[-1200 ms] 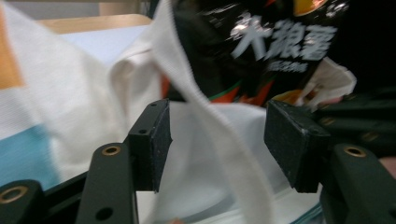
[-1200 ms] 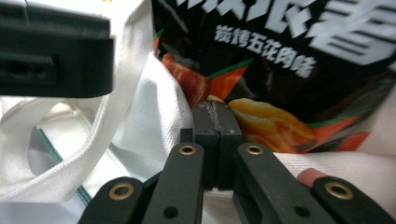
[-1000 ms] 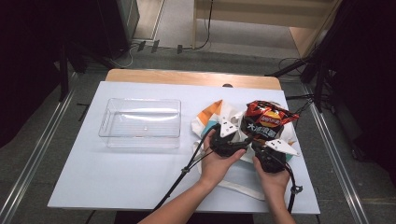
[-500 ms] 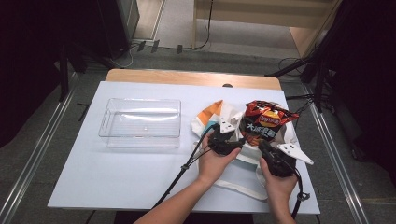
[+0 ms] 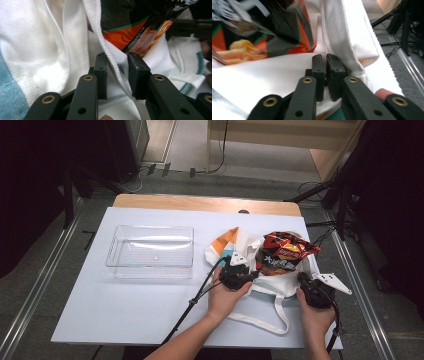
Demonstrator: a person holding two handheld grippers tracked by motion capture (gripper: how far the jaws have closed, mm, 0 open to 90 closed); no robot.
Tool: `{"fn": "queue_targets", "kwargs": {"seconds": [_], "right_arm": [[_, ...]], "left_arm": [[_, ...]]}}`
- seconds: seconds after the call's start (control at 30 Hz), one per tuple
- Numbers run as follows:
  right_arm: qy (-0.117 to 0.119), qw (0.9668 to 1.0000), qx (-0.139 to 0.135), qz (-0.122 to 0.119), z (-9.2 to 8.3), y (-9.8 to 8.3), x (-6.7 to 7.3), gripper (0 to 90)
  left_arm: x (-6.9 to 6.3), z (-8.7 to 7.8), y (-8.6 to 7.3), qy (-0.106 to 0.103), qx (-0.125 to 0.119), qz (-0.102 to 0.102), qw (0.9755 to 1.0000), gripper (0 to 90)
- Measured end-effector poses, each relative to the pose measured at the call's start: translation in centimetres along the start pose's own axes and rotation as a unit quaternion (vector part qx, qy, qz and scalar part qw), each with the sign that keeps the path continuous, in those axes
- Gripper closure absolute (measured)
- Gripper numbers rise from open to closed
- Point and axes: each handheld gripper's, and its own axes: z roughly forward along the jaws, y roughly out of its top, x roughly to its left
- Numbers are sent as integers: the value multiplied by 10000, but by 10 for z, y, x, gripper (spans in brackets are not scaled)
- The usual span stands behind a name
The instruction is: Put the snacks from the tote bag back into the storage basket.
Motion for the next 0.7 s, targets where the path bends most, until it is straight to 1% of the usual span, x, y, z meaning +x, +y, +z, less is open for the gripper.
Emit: {"fn": "queue_targets", "kwargs": {"seconds": [0.07,0.1,0.13,0.17,0.2,0.27,0.3,0.33,0.37,0.43,0.47,0.5,0.53,0.57,0.6,0.63,0.67,0.7], "right_arm": [[12,10000,71,-47,5,0,-3,900],[26,9999,138,14,7,1,-5,900],[82,9998,172,50,9,2,-7,900],[133,9996,228,89,11,3,-9,900],[154,9996,235,94,11,4,-10,900],[155,9997,176,85,9,4,-9,898],[208,9997,-42,117,4,3,-8,843],[298,9992,-233,143,-1,3,-8,807],[462,9975,-510,151,-9,5,-7,750],[743,9915,-1070,38,-25,12,-3,633],[891,9879,-1269,-8,-30,15,-1,577],[1078,9844,-1388,-21,-32,19,1,505],[1171,9835,-1378,-12,-30,21,3,429],[1363,9824,-1279,0,-26,25,4,336],[1422,9825,-1203,7,-22,27,5,290],[1458,9831,-1104,39,-16,30,8,256],[1463,9832,-1089,70,-14,32,10,261],[1452,9832,-1106,76,-11,34,13,285]], "left_arm": [[3,3,-1,-96,65,-68,9999,773],[5,4,-1,-139,88,-88,9998,784],[8,4,-1,-217,98,-177,9996,788],[9,4,-1,-248,146,-239,9993,789],[9,4,-1,-246,156,-244,9993,788],[6,4,-2,-113,179,-163,9996,780],[6,4,-2,-101,177,-149,9997,762],[7,3,-2,-94,198,-148,9997,755],[8,3,-3,-124,188,-177,9996,746],[8,3,-3,-135,168,-195,9996,729],[7,3,-4,-93,144,-172,9997,728],[6,2,-4,-80,139,-148,9998,728],[6,3,-4,-84,103,-141,9998,728],[6,3,-4,-68,114,-123,9998,728],[5,3,-4,-50,78,-113,9999,728],[5,2,-5,-40,83,-90,9999,729],[4,2,-5,-19,87,-79,9999,730],[3,3,-5,-17,54,-66,10000,736]]}}
